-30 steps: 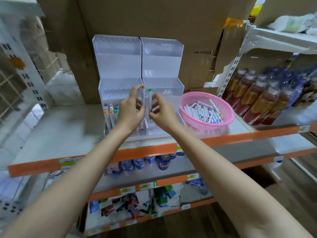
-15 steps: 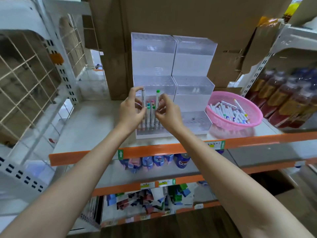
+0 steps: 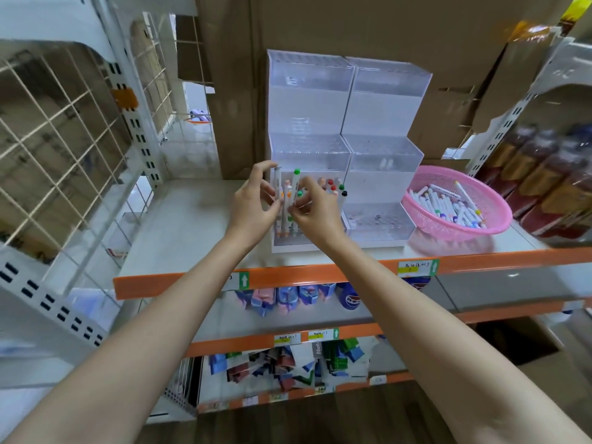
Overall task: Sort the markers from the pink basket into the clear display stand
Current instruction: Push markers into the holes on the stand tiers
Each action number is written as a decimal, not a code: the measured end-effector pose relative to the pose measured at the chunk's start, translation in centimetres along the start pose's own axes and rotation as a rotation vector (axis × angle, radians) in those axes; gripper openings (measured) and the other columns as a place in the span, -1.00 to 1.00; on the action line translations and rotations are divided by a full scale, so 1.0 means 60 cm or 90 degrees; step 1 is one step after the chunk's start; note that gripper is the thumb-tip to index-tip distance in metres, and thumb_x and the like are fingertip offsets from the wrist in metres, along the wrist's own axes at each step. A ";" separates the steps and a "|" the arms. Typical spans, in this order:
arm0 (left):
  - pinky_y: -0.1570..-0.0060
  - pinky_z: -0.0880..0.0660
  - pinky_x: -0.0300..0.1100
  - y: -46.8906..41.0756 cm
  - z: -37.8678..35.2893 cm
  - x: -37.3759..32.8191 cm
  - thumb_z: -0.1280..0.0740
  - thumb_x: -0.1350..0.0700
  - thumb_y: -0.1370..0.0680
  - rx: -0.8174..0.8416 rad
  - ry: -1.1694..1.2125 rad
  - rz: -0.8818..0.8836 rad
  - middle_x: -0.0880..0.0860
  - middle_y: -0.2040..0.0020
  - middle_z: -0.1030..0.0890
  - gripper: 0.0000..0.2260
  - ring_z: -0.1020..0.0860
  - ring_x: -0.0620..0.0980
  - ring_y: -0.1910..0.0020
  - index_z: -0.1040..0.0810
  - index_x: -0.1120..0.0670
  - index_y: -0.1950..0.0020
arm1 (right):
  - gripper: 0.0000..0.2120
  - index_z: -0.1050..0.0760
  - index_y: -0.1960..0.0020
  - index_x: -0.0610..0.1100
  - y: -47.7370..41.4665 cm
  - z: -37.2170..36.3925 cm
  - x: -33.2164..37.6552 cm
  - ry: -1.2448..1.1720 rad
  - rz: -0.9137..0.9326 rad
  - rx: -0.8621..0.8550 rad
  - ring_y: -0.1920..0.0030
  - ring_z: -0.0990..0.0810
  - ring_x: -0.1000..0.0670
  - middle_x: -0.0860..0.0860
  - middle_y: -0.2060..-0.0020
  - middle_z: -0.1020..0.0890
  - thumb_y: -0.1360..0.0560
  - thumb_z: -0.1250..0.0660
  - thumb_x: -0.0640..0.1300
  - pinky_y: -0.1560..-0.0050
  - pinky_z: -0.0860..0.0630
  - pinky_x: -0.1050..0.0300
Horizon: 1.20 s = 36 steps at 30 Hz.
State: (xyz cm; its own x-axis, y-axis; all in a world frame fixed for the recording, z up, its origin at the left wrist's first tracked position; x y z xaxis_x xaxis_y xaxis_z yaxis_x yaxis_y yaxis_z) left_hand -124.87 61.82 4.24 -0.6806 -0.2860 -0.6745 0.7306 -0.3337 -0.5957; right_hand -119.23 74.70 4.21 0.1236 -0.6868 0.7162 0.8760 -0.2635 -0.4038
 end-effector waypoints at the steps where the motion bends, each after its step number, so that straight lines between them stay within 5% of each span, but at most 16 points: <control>1: 0.15 -0.48 -0.36 -0.001 -0.001 0.002 -0.44 0.25 -0.44 0.002 -0.002 0.000 0.01 0.23 -0.56 -0.49 -0.57 -0.10 0.22 -0.36 0.03 -0.33 | -0.68 -0.39 -0.13 -0.15 -0.001 0.001 -0.001 -0.001 -0.002 0.000 0.24 -0.61 0.03 0.16 0.37 -0.50 -0.45 -0.39 -0.35 0.15 -0.59 0.09; 5: 0.21 -0.38 -0.54 0.000 -0.006 0.005 -0.44 0.25 -0.44 0.014 -0.008 0.003 0.02 0.23 -0.55 -0.50 -0.55 -0.12 0.24 -0.36 0.06 -0.33 | -0.73 -0.41 -0.07 -0.18 -0.001 0.004 -0.004 0.001 0.003 -0.014 0.31 -0.60 0.02 0.14 0.41 -0.51 -0.44 -0.40 -0.34 0.18 -0.60 0.04; 11: 0.21 -0.42 -0.41 0.015 -0.013 0.013 -0.41 0.26 -0.46 0.052 -0.034 -0.014 -0.02 0.19 -0.49 -0.51 -0.52 -0.12 0.24 -0.37 0.02 -0.33 | -0.82 -0.42 -0.03 -0.12 -0.002 0.007 -0.005 -0.014 0.010 -0.022 0.29 -0.63 -0.01 -0.06 0.34 -0.61 -0.50 -0.37 -0.26 0.23 -0.59 0.13; 18: 0.19 -0.54 -0.11 0.011 -0.013 0.001 -0.35 0.24 -0.51 0.067 -0.026 -0.026 0.08 0.21 -0.53 -0.63 -0.55 -0.02 0.23 -0.38 0.06 -0.28 | -0.89 -0.40 0.11 -0.13 -0.002 0.003 -0.012 -0.020 0.029 -0.035 0.39 -0.58 0.01 0.01 0.44 -0.55 -0.53 -0.33 -0.22 0.36 -0.51 0.14; 27: 0.23 -0.49 -0.23 0.012 -0.007 0.003 -0.32 0.22 -0.54 0.114 -0.040 0.019 -0.01 0.24 -0.50 -0.68 -0.55 -0.06 0.24 -0.35 0.09 -0.26 | -0.86 -0.39 0.11 -0.06 -0.005 0.002 -0.011 -0.003 0.028 -0.033 0.34 -0.59 0.03 0.06 0.41 -0.53 -0.53 -0.34 -0.21 0.31 -0.49 0.23; 36: 0.19 -0.56 0.00 0.026 -0.009 0.011 -0.34 0.25 -0.50 0.173 -0.122 0.000 0.06 0.16 -0.55 -0.69 -0.57 0.06 0.21 -0.35 0.10 -0.19 | -0.85 -0.37 0.14 -0.10 -0.005 0.005 -0.014 0.003 0.042 -0.036 0.33 -0.61 -0.04 -0.05 0.38 -0.58 -0.53 -0.34 -0.22 0.29 -0.54 0.09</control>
State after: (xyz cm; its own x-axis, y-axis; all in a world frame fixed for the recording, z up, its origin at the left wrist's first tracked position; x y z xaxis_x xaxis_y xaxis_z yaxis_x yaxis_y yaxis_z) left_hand -124.16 61.59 2.60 -0.6976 -0.4407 -0.5650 0.7066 -0.5542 -0.4400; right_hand -119.45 75.55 3.91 0.1782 -0.7070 0.6844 0.8384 -0.2551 -0.4818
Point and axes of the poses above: each hand's wrist, its own y-axis away from the middle knuckle, its own z-axis out of the back of the hand, x = y × z, the point moved 1 cm from there along -y, towards the middle knuckle
